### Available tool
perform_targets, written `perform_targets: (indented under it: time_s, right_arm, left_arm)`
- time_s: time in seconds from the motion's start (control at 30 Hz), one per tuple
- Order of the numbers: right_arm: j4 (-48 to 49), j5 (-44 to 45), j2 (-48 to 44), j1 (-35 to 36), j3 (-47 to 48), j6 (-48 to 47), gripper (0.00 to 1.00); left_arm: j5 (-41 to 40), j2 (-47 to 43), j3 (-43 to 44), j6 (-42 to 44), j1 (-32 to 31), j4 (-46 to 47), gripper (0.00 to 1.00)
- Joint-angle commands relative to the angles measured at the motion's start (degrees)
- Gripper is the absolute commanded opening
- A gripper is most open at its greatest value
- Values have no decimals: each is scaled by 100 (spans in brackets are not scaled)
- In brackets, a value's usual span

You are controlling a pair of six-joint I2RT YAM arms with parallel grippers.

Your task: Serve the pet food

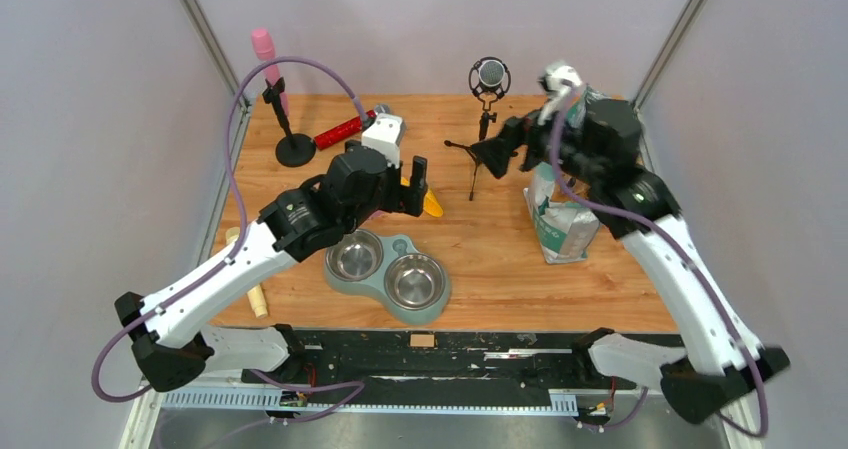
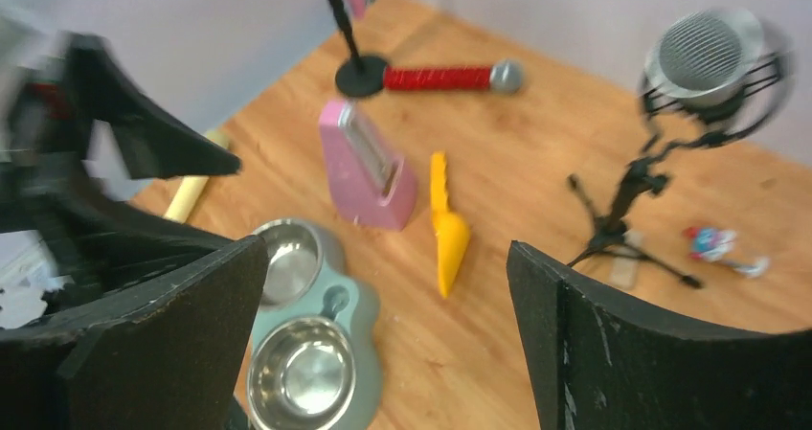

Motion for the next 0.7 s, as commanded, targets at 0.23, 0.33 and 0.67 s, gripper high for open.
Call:
perform_targets:
  time_s: [0.23, 0.33, 0.67]
  right_arm:
    - [651, 1293, 2789, 739, -544, 360, 90]
    - [907, 935, 3480, 738, -514, 458, 82]
    - [2391, 598, 4335, 953, -1106, 528, 77]
  left_arm:
    - [-1280, -1394, -1208, -584, 218, -418, 100]
    - [-1296, -1642, -1381, -548, 240, -352, 100]
    - [-1298, -2170, -1813, -655, 234, -387, 100]
